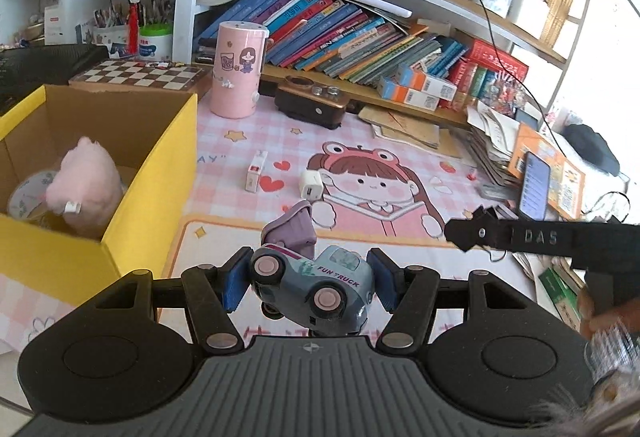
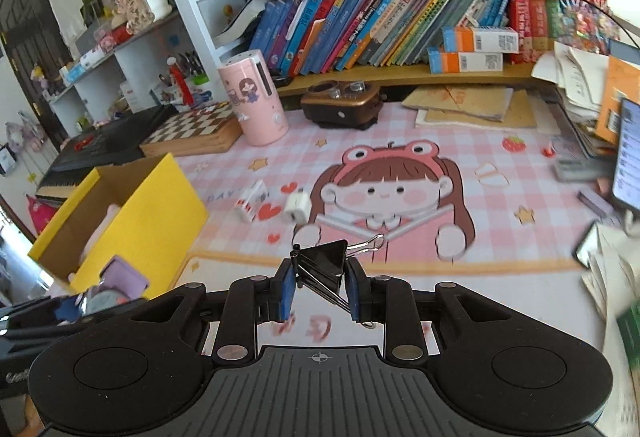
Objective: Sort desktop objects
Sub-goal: 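Lift the toy truck and binder clip and carry them toward the yellow box, then carry the truck with the left tool while the right tool carries the clip over the box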
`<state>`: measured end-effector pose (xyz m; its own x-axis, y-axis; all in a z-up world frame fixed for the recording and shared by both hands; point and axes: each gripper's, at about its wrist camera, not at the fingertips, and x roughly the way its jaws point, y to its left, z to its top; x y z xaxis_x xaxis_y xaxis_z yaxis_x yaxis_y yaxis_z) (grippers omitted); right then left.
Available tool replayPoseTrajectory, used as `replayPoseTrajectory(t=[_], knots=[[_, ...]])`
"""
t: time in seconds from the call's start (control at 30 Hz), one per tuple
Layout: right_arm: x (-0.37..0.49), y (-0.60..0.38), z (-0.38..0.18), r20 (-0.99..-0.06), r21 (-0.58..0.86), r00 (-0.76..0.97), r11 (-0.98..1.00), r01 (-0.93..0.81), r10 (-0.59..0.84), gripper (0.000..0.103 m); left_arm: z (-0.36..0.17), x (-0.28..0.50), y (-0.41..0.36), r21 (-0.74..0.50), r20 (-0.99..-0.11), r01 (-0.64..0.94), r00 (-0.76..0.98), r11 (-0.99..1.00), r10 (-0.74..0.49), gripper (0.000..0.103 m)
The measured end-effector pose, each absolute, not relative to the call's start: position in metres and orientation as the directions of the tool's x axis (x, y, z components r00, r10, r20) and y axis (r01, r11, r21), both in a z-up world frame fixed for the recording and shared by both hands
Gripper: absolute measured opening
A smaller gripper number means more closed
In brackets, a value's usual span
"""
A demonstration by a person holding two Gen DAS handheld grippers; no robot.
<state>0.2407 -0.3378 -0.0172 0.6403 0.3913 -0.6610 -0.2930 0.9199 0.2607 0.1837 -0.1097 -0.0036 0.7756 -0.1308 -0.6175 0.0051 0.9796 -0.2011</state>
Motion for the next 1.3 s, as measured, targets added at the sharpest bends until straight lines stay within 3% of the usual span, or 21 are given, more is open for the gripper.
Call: replayPoseTrajectory(t=[0.7, 1.3], knots=[[0.118, -0.269, -0.017, -0.694, 0.269, 0.615, 0.927, -0.262, 0.374, 0.026, -0.004, 0.09, -0.046, -0.204, -0.633, 0.074, 0.751, 0.976, -0.189, 0.059], [0.053, -0.212, -0.028, -0.724, 0.292, 0.566, 0.918, -0.267, 0.395, 0.026, -0.004, 0.021, 0.01, -0.169, -0.635, 0.051, 0.758, 0.984, -0.149, 0.059]])
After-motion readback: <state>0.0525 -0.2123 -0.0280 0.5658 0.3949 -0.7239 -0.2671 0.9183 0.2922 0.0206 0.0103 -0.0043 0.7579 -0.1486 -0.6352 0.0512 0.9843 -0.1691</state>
